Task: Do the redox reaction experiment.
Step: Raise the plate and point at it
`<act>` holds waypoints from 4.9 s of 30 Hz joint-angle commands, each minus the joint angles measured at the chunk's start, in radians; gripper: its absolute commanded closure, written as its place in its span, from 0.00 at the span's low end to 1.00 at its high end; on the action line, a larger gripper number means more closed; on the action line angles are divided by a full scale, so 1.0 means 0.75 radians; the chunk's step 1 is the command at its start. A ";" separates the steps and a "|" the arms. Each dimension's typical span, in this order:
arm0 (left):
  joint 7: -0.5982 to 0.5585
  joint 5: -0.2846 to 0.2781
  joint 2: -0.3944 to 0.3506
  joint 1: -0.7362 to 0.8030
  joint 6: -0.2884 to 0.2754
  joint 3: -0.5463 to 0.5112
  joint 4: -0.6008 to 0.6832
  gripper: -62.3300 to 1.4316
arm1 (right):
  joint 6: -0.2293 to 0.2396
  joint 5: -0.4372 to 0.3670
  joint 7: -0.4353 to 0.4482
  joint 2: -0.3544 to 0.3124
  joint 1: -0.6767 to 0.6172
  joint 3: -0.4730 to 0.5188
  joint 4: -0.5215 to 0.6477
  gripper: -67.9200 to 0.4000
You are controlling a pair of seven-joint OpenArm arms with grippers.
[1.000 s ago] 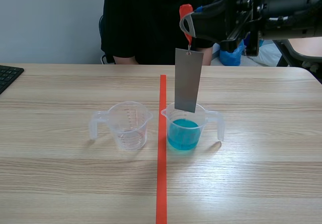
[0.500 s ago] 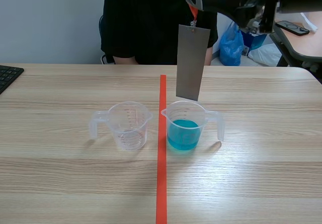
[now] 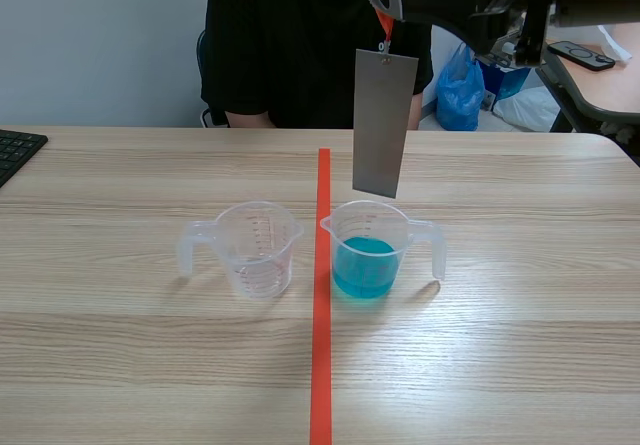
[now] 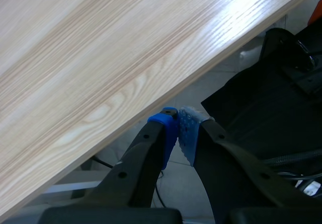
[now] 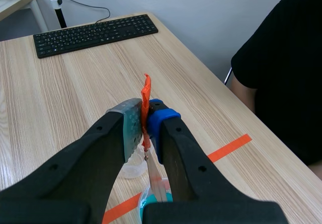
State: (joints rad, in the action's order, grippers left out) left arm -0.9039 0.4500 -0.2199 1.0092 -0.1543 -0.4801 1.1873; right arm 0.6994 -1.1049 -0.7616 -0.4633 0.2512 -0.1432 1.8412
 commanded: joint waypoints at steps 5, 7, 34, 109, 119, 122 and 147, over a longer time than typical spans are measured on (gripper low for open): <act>-0.026 -0.233 -0.211 0.020 -0.117 0.002 0.014 0.91 | -0.002 -0.014 0.015 -0.021 0.023 0.017 0.012 0.97; -0.026 -0.315 -0.295 0.017 -0.187 0.002 0.014 0.91 | -0.002 -0.014 0.015 -0.021 0.023 0.017 0.012 0.97; 0.558 -1.027 -0.881 -1.214 -0.722 0.697 0.014 0.91 | -0.001 -0.015 0.013 -0.021 0.023 0.017 0.012 0.97; 1.237 -1.343 -0.077 -1.859 -0.722 1.331 -0.173 0.91 | -0.001 -0.016 0.006 -0.021 0.022 0.017 0.012 0.97; 1.237 -1.343 -0.077 -1.859 -0.722 1.331 -0.173 0.91 | -0.001 -0.016 0.006 -0.021 0.022 0.017 0.012 0.97; 1.237 -1.343 -0.077 -1.859 -0.722 1.331 -0.173 0.91 | -0.001 -0.016 0.006 -0.021 0.022 0.017 0.012 0.97; 1.190 -1.333 -0.173 -1.856 -0.722 1.330 -0.173 0.91 | -0.001 -0.019 0.006 -0.021 0.023 0.017 0.012 0.97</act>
State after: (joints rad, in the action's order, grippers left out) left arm 0.0055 -0.5426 -0.3206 -0.3763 -0.6949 0.5194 1.0359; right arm 0.6994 -1.1057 -0.7681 -0.4633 0.2512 -0.1432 1.8412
